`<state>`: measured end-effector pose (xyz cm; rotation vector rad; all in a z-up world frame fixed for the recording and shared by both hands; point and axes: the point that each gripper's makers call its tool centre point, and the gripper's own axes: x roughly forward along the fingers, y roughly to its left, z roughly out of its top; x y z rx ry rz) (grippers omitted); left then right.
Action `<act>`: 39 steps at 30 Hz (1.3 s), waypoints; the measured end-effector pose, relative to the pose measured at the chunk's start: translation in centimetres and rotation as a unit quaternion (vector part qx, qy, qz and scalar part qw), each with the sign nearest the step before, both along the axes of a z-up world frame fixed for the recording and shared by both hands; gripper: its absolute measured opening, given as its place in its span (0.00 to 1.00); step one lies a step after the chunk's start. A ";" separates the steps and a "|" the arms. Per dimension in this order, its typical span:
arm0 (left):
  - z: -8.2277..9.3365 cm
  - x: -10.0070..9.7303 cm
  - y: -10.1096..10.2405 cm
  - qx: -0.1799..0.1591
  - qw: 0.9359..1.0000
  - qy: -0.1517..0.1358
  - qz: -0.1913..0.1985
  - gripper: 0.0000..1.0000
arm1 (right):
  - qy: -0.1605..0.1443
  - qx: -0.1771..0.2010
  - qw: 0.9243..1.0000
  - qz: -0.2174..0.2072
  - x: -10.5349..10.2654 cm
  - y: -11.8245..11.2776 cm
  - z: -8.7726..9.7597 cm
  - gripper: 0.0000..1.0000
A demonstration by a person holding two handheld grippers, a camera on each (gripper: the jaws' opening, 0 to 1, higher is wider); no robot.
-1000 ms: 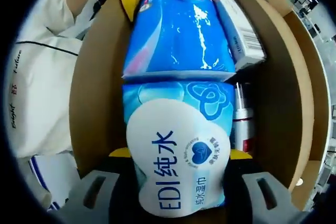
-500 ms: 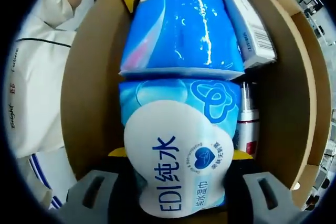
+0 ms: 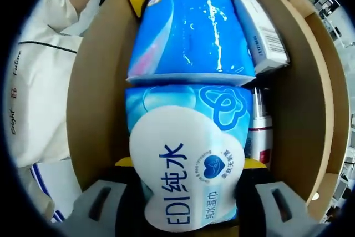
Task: Operate the shoe box by opening the lid, removing the specified soft item, and placing it in the target area until the item is outside and the box remains undamaged.
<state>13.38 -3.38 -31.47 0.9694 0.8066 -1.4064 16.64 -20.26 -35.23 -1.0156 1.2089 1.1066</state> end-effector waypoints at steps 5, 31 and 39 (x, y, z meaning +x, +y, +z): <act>0.0 0.0 0.0 0.001 1.000 0.002 -0.001 0.02 | 0.009 -0.009 1.000 -0.004 0.4 -0.1 0.4 0.64; -0.1 0.0 -0.2 0.004 1.000 0.002 -0.003 0.02 | -0.070 -0.011 0.996 0.054 -0.6 0.6 3.8 0.61; 0.0 0.1 -0.2 0.003 1.000 0.001 0.000 0.02 | -0.062 -0.005 0.997 0.046 0.9 -0.1 4.3 0.61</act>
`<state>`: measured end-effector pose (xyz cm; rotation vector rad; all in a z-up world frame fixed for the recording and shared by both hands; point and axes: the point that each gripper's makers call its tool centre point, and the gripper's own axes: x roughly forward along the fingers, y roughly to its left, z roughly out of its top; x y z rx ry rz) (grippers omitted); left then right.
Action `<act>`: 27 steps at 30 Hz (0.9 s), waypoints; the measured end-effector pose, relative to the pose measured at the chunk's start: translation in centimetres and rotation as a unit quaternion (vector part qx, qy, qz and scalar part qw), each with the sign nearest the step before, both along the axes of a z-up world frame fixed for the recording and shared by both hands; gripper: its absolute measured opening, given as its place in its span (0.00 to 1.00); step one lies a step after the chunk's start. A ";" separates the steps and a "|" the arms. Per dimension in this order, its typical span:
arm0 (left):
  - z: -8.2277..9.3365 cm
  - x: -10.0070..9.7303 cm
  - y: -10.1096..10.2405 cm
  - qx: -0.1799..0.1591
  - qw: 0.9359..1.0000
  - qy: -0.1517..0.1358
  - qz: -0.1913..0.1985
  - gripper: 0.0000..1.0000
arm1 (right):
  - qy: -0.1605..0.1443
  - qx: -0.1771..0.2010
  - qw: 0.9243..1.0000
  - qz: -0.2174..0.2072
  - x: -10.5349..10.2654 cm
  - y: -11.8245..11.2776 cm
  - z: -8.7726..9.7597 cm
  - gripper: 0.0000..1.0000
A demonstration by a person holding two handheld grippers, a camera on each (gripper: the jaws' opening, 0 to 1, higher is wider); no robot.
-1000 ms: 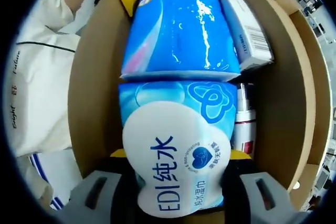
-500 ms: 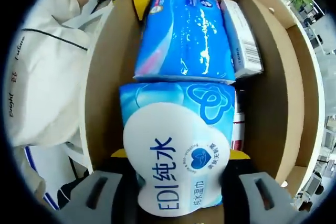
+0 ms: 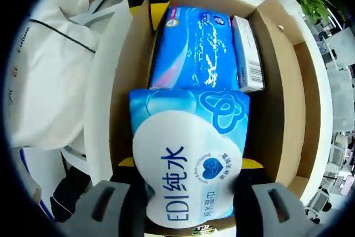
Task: Operate the shoe box by opening the lid, removing the specified soft item, and placing it in the target area until the item is outside and the box remains undamaged.
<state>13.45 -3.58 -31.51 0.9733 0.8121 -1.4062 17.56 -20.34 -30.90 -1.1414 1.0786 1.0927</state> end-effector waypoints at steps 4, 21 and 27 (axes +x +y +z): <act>0.0 0.0 0.0 0.000 1.000 0.001 0.000 0.02 | -0.004 0.005 1.000 0.004 0.1 0.0 0.1 0.60; 0.0 0.1 0.1 -0.007 1.000 -0.007 -0.001 0.02 | -0.019 0.018 0.999 0.034 0.2 1.1 1.2 0.60; 0.0 0.1 0.0 -0.006 1.000 -0.008 -0.003 0.02 | -0.015 0.003 0.999 0.035 -0.1 1.4 2.4 0.60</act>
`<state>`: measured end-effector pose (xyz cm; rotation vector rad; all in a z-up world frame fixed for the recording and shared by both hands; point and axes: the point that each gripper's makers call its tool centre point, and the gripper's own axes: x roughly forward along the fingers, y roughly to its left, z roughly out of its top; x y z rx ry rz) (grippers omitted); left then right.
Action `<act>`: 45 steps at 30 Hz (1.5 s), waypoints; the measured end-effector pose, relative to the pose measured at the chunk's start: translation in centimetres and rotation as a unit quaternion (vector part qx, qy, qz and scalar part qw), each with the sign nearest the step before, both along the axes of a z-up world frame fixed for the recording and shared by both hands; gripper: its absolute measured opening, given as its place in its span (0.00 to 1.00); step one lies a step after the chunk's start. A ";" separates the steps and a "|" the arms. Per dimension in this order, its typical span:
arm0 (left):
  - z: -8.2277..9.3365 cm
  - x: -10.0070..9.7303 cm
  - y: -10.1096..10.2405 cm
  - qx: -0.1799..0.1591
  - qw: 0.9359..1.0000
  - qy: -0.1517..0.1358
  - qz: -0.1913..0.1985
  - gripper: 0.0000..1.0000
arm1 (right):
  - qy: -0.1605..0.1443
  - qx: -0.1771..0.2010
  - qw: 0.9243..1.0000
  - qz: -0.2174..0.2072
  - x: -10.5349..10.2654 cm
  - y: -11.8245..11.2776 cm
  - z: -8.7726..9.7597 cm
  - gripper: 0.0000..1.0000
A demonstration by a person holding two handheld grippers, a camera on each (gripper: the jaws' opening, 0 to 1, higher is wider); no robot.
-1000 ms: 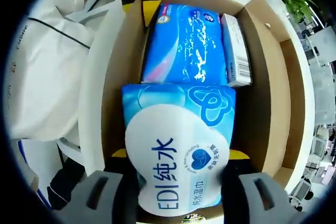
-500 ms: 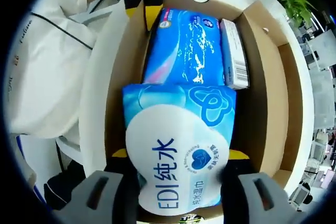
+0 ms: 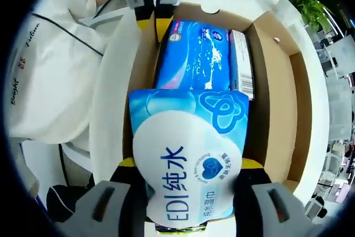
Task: Operate the shoe box by opening the lid, removing the specified soft item, and placing it in the target area until the item is outside and the box remains undamaged.
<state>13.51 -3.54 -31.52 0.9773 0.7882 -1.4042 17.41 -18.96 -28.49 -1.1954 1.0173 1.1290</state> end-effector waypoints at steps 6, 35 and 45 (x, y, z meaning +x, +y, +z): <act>0.1 0.0 0.0 -0.003 1.000 -0.003 -0.001 0.02 | -0.013 -0.021 1.000 0.007 0.6 -0.2 0.0 0.60; 0.0 0.1 0.2 -0.001 1.000 -0.005 0.018 0.03 | -0.068 -0.017 0.997 0.024 1.8 -1.7 4.6 0.60; 0.0 0.3 1.0 -0.002 1.000 -0.010 0.029 0.03 | -0.073 -0.044 0.995 0.050 0.9 -0.7 4.1 0.60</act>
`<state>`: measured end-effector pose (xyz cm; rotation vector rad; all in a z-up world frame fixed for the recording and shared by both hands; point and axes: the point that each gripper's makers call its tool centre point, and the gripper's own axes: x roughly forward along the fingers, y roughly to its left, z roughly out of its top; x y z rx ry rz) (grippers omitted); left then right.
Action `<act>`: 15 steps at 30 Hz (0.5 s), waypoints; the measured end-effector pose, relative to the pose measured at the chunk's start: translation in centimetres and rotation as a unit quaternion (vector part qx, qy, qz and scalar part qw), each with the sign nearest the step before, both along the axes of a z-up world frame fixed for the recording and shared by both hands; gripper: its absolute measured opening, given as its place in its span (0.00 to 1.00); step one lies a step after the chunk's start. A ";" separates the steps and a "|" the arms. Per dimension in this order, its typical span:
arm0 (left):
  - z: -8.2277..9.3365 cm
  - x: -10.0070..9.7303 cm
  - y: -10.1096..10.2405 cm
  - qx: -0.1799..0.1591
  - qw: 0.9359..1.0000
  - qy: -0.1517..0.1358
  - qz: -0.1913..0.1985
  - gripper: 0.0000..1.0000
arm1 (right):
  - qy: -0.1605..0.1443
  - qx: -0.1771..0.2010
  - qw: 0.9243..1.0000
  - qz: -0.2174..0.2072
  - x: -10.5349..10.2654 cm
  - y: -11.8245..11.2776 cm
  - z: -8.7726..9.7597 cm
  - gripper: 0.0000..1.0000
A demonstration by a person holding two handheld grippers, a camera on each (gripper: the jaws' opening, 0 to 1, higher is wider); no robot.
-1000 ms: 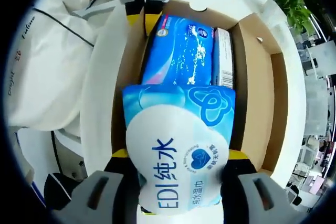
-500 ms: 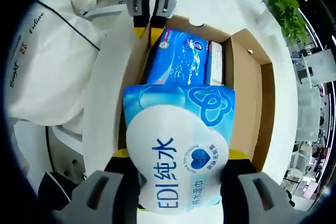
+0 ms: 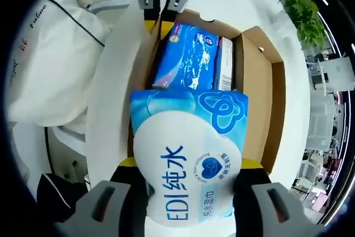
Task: Operate the shoe box by opening the lid, removing the specified soft item, and placing it in the target area until the item is outside and the box remains undamaged.
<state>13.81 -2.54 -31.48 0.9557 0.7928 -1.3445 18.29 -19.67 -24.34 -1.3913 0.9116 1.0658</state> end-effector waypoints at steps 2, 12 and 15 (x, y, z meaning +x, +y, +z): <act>0.0 0.0 0.0 0.000 1.000 -0.003 0.000 0.03 | -0.007 -0.002 1.000 0.008 0.0 0.3 0.2 0.60; 0.1 -0.3 0.4 -0.012 0.999 -0.006 -0.041 0.02 | -0.028 -0.010 1.000 0.009 -0.2 -0.2 2.8 0.60; 0.1 -0.4 0.4 -0.012 0.999 -0.008 -0.046 0.02 | -0.022 0.002 1.000 0.009 -0.7 -0.3 3.4 0.60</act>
